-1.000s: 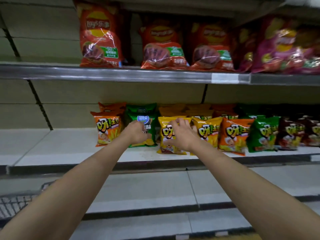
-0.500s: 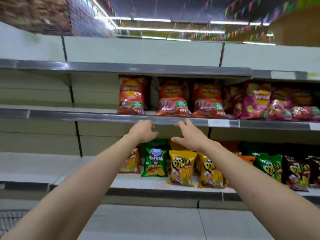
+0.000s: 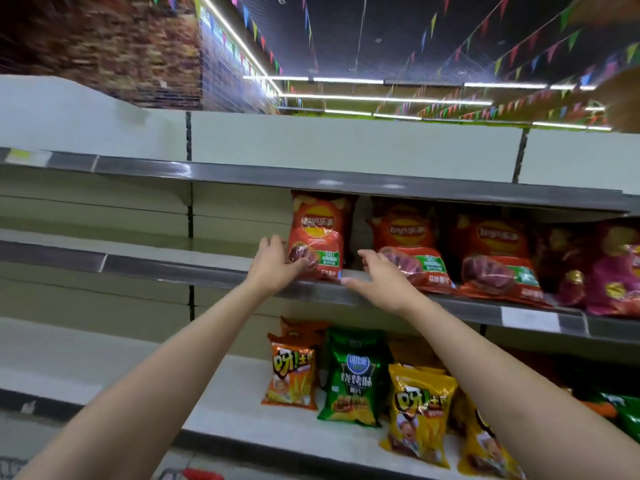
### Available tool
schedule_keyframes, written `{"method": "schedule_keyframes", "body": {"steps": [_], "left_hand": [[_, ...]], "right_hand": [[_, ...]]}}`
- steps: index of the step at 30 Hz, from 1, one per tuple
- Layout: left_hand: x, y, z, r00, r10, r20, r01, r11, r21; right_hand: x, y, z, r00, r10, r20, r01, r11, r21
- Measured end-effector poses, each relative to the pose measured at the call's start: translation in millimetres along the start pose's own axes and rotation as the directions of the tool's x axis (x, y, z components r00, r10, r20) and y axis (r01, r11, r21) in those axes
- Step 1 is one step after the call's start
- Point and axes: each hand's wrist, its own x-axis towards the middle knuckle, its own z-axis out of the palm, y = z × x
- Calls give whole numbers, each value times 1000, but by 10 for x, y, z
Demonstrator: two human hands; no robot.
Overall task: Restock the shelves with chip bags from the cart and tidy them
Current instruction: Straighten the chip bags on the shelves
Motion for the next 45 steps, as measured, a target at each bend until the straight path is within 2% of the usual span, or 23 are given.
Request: {"method": "schedule_keyframes", "body": {"steps": [2,4,7,11,17,23,28,33,37,40,43,45], "left_hand": [[314,-94,15,1000,10,13,-9,1000,-25],[601,-222,54,993,10,118,-7,1000,-30],[886,-408,154,930,29,367,25,989,-143],[1106,-534,253,875,88,477,4,982,-188],[1200,-623,323,878,144,456,-18,963,-268],[1197,-701,366,877,147,458,23,938,-345],[1199,-715,333,860,120,496,92,919,-382],[1208,-736,374,890,148,430,12,937,-348],[1218,-749,412,915,124,384,-5,955,-296],[1220,-742,404,917,105,384,-31,981,-194],[1211,-724,391,924,79,375,-48,995,-89],[1148,-681,361,948,71,311,-63,997,-34]], "right_hand": [[252,-5,95,999,29,-21,-27,996,83],[508,25,198,997,59,-46,-49,982,184],[837,100,302,991,132,-24,-122,962,246],[1120,182,430,991,127,34,-131,935,329],[1236,320,581,992,125,14,-119,891,438],[1236,327,593,996,84,37,-92,917,389],[1218,323,582,996,74,45,-86,894,440],[1240,381,614,994,97,-39,-67,876,478],[1254,346,641,995,77,-56,-55,945,321],[1259,301,645,997,69,-42,-58,975,216],[1263,293,647,995,86,-52,-75,980,182],[1231,276,649,991,86,-101,-65,979,192]]}}
